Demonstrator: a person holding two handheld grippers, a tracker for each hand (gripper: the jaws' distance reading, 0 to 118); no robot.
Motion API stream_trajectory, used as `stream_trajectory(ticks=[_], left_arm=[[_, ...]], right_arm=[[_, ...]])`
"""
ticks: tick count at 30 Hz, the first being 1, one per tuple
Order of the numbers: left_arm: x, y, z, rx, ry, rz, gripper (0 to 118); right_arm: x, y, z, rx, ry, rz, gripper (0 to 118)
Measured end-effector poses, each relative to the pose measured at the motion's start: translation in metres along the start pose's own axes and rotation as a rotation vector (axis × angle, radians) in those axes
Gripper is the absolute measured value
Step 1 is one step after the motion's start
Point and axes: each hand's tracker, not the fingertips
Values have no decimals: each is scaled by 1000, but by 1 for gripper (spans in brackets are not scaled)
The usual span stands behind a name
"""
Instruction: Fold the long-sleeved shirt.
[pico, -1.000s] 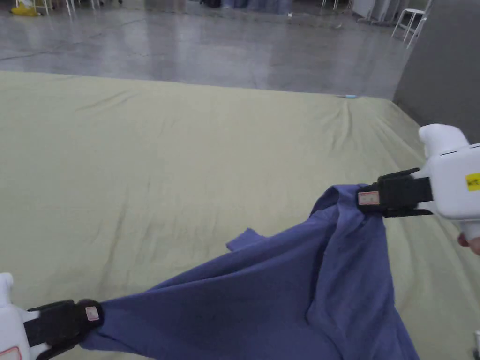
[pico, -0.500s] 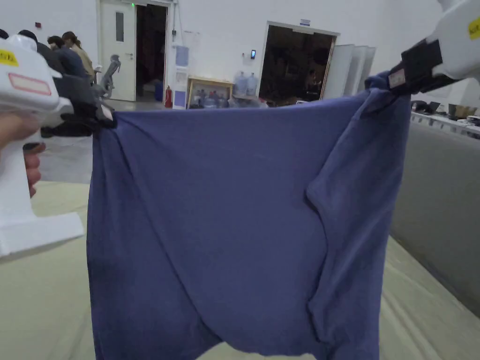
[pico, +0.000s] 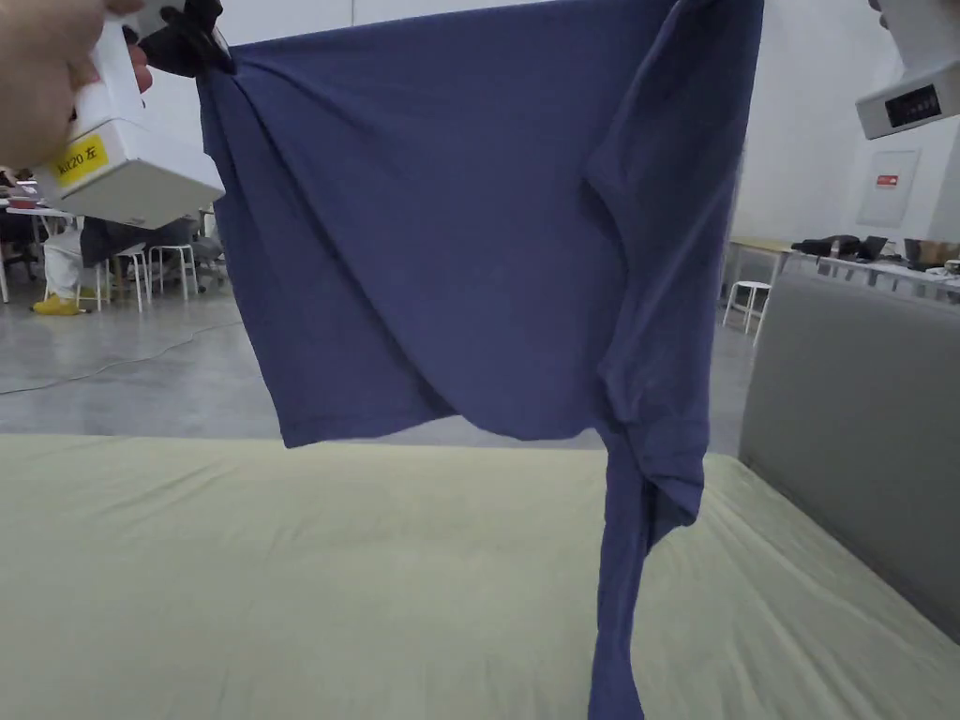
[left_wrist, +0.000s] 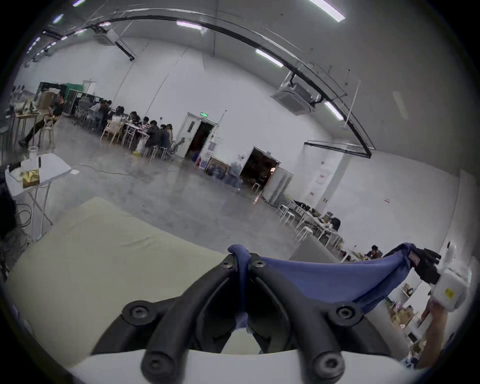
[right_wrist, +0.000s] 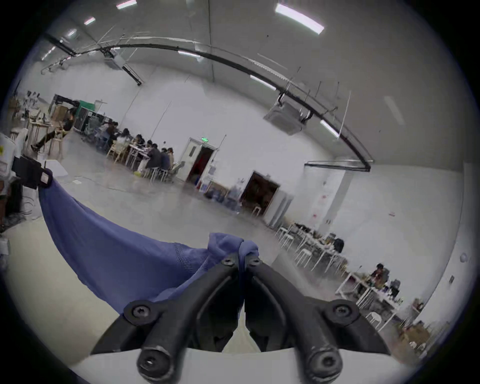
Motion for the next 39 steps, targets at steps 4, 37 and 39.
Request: stream_trajectory(ticks=[4, 37, 39], left_arm=[[-32, -43, -23, -74, 30, -31, 0], [-245, -538, 227, -953, 48, 83, 0], [-253, -552, 238, -961, 79, 77, 0]], right_arm=[[-32, -65, -27, -130, 82, 43, 0], [-203, -603, 284, -932, 698, -171, 0], [-214, -617, 294, -951, 705, -151, 0]])
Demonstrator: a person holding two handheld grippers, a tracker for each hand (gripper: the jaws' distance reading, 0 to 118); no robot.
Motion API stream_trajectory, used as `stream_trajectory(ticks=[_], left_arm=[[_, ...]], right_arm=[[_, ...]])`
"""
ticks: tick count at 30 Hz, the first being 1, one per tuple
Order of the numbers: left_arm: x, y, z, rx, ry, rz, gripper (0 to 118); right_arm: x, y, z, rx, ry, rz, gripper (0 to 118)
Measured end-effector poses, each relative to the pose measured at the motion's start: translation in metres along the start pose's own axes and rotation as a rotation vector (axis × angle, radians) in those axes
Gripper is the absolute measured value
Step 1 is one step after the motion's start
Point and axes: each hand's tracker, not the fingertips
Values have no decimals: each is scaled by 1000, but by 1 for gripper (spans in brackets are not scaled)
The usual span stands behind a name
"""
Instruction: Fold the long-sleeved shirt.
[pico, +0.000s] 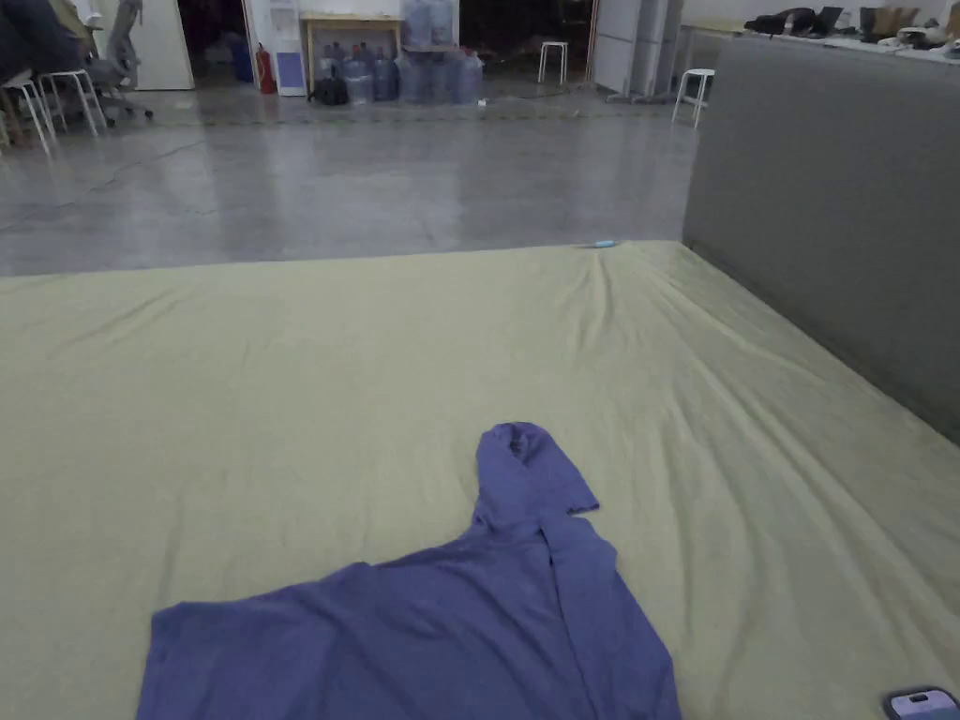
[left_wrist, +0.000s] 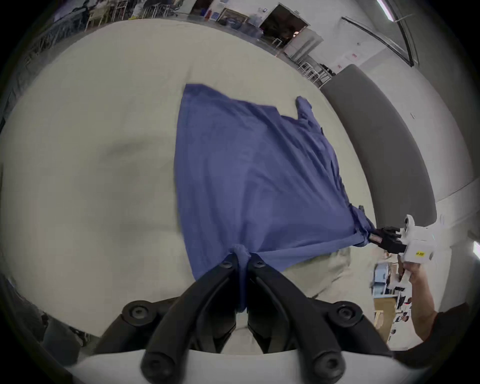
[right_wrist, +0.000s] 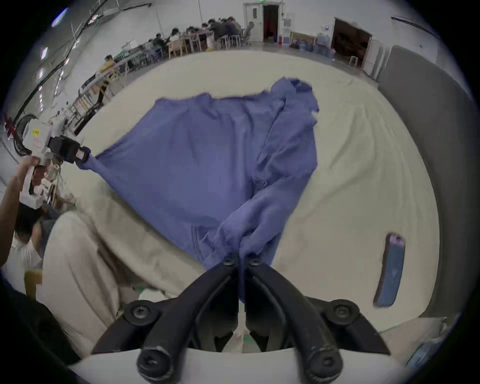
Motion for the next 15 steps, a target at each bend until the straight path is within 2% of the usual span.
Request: stream_trajectory(ticks=[3, 9, 13, 15], left_arm=[[-8, -17, -7, -6, 24, 45, 0], [-42, -28, -45, -44, 68, 71, 0], [-45, -29, -43, -20, 48, 90, 0], [-41, -31, -43, -14, 53, 87, 0]], right_arm=[[-12, -7, -11, -35, 5, 1, 0], [-12, -17, -47, -111, 1, -82, 0], [-6, -18, -54, -119, 21, -160, 0], [-4, -15, -53, -121, 31, -172, 0]])
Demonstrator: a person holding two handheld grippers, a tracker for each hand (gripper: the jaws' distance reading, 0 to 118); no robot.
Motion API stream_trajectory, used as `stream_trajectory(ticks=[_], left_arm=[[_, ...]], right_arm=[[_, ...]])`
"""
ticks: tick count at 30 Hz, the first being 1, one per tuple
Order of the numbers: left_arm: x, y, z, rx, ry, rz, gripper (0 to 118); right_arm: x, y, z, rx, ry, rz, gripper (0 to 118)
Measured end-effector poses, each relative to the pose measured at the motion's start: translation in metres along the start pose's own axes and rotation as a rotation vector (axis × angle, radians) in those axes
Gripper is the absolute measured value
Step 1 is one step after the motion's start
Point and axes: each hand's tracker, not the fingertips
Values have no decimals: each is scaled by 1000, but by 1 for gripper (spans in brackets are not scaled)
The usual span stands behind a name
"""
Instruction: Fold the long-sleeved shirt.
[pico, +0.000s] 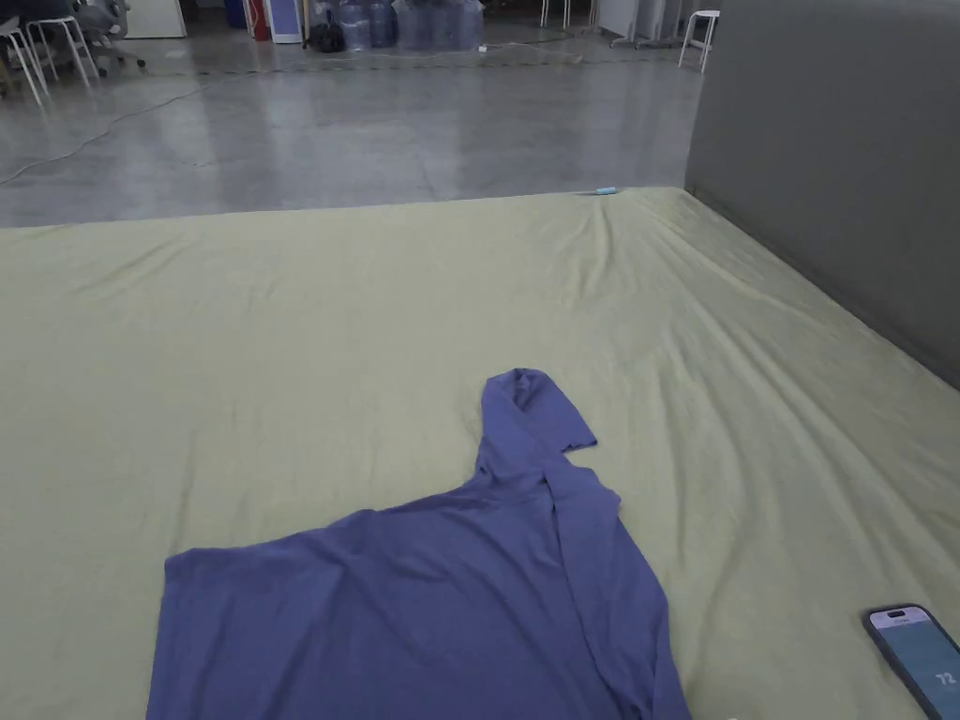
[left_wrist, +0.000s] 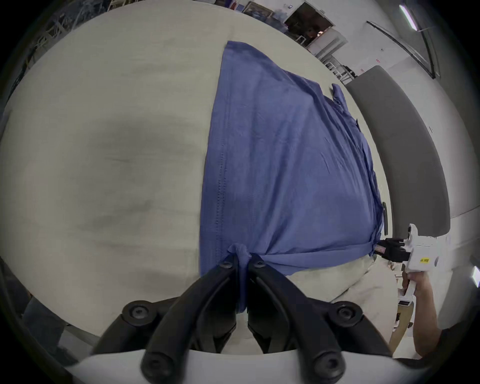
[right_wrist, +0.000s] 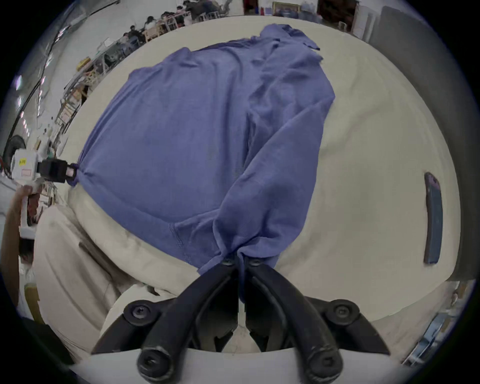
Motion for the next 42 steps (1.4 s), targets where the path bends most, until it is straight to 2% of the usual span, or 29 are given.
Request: stream_trajectory(ticks=[2, 3, 4, 5, 6, 7, 8, 9, 11, 14, 15, 16, 17, 18, 19, 21, 23, 24, 27, 28, 30, 31, 32, 33, 34, 35, 36, 39, 42], left_arm=[[6, 0, 3, 6, 11, 7, 0], [8, 1, 7, 7, 12, 12, 4], [13, 4, 17, 10, 1, 13, 29], [20, 6, 29, 37, -7, 24, 66], [26, 7, 40, 81, -6, 20, 100], [34, 5, 56, 160, -23, 2, 118], [40, 3, 73, 271, -65, -12, 117], [46, -2, 83, 293, -46, -27, 117], [56, -11, 86, 324, -9, -20, 117], [76, -28, 68, 215, 34, -76, 114], [83, -35, 62, 217, 66, -89, 98], [89, -40, 55, 213, 99, -84, 35], [88, -39, 53, 227, 86, -67, 0], [88, -38, 55, 224, 58, -66, 0], [88, -35, 57, 219, -28, -53, 0], [91, -22, 60, 234, -63, -36, 0], [96, -9, 66, 258, -26, -93, 0], [98, -3, 68, 274, -8, -123, 0], [114, 16, 74, 310, -9, -138, 0], [115, 20, 75, 319, -9, -140, 0], [110, 28, 66, 332, 8, -153, 0], [111, 33, 65, 334, 25, -162, 0], [113, 36, 62, 334, 36, -171, 0], [116, 38, 58, 335, 41, -176, 0], [115, 41, 56, 334, 47, -179, 0], [115, 45, 54, 331, 58, -183, 0], [116, 48, 51, 327, 73, -188, 0], [116, 54, 45, 322, 100, -199, 0], [116, 56, 37, 296, 139, -209, 0]], right_arm=[[5, 2, -2, 0, 11, -10, 5], [7, 4, 1, 0, 13, -25, 8], [10, 9, 10, -6, 36, -41, 12], [10, 12, 25, 6, 31, -33, 28], [8, 13, 43, 76, 7, -32, 57], [5, 14, 62, 147, -20, -17, 98], [6, 15, 79, 216, -42, -6, 109], [5, 14, 95, 272, -53, -15, 112], [2, 13, 111, 321, -45, -65, 113], [-7, 2, 104, 294, 6, -196, 113], [-13, -3, 97, 275, 30, -204, 112], [-19, -6, 92, 259, 42, -209, 102], [-26, -8, 80, 224, 41, -206, 69], [-33, -14, 76, 215, 28, -228, 10], [-37, -15, 69, 183, 48, -197, 0], [-35, -1, 59, 165, 98, -190, 0], [-30, 29, 63, 188, 100, -193, 0], [-16, 52, 58, 216, 106, -187, 0], [3, 149, 68, 334, 77, -168, 0], [-2, 183, 87, 370, 78, -155, 0], [11, 258, 81, 412, 103, -173, 0], [21, 300, 73, 432, 116, -216, 3], [54, 347, 32, 409, 137, -253, 33], [65, 387, 14, 392, 119, -249, 79], [78, 420, -4, 357, 83, -283, 118], [92, 448, -18, 390, 42, -338, 116], [79, 458, -19, 414, -4, -336, 117], [98, 503, -67, 280, -28, -434, 117], [110, 527, -107, 210, -51, -482, 117]])
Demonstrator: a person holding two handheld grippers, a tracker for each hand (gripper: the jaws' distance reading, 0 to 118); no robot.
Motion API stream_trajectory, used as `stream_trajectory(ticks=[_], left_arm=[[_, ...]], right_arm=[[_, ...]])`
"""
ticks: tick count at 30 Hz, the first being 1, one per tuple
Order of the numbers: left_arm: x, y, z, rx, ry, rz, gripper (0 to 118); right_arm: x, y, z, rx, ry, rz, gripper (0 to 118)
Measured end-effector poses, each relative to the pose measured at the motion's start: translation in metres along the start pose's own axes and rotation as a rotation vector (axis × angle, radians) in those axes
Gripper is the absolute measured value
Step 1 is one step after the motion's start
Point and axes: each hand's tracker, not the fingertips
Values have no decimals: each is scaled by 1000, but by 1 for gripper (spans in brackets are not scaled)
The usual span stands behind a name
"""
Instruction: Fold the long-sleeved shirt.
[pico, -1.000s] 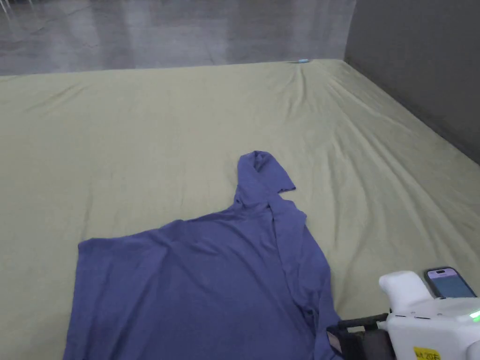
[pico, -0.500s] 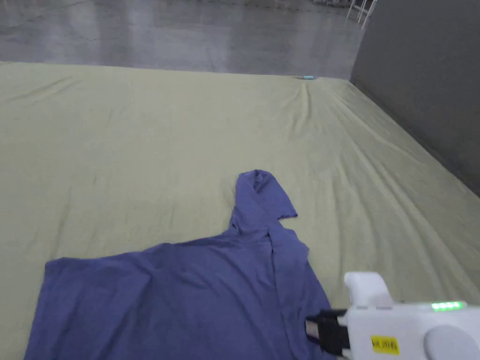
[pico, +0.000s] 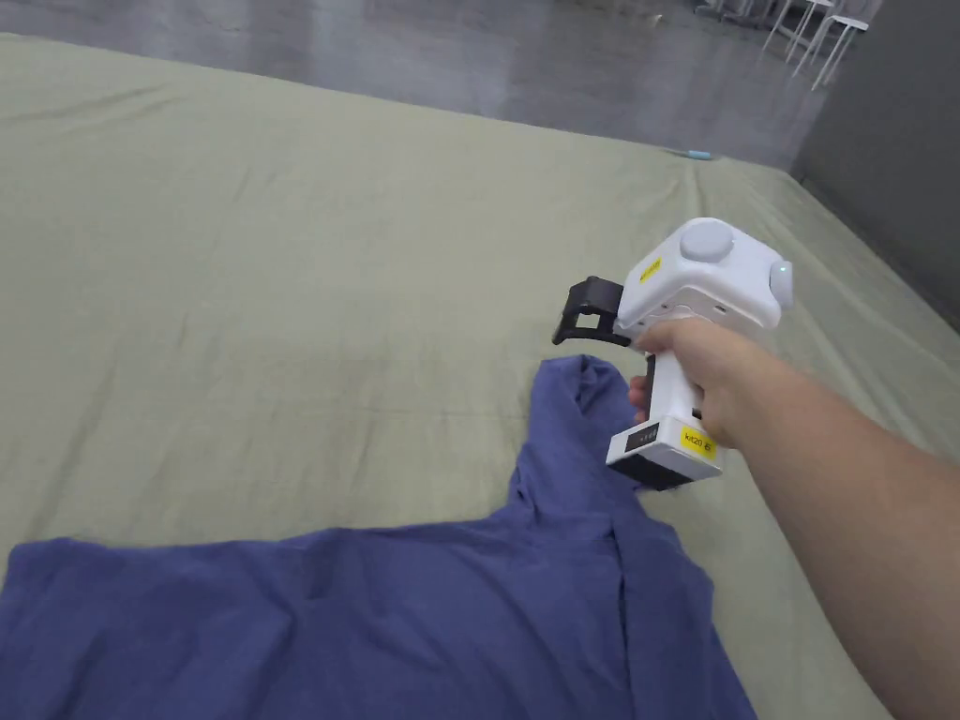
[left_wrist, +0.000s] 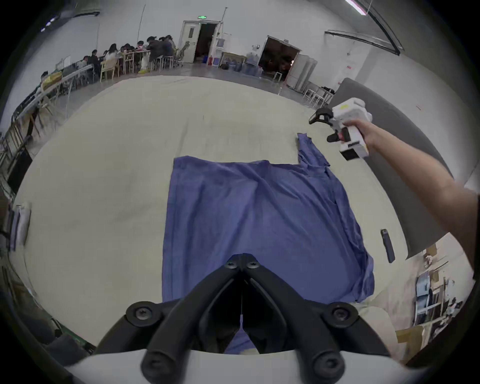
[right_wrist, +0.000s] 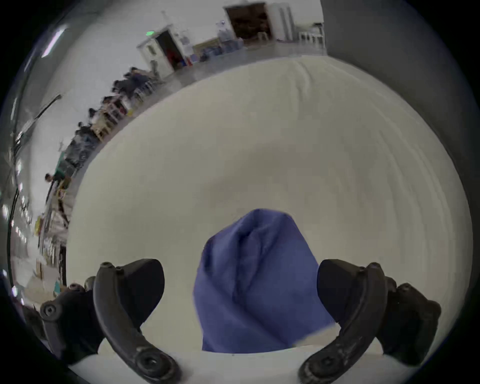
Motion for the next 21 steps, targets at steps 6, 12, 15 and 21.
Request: stream_trajectory(ticks=[6, 12, 15, 21], left_arm=[[-4, -13, -16, -74, -2, 28, 0], [-4, -27, -10, -88, -14, 54, 0], [-1, -32, 3, -68, -40, 67, 0], [8, -43, 29, -41, -63, 67, 0]], right_arm=[[1, 2, -49, -54, -74, -21, 114], [-17, 0, 12, 12, -84, 163, 3], [-19, -12, 72, 51, 21, 221, 3], [-4, -107, 189, 114, 106, 378, 3]])
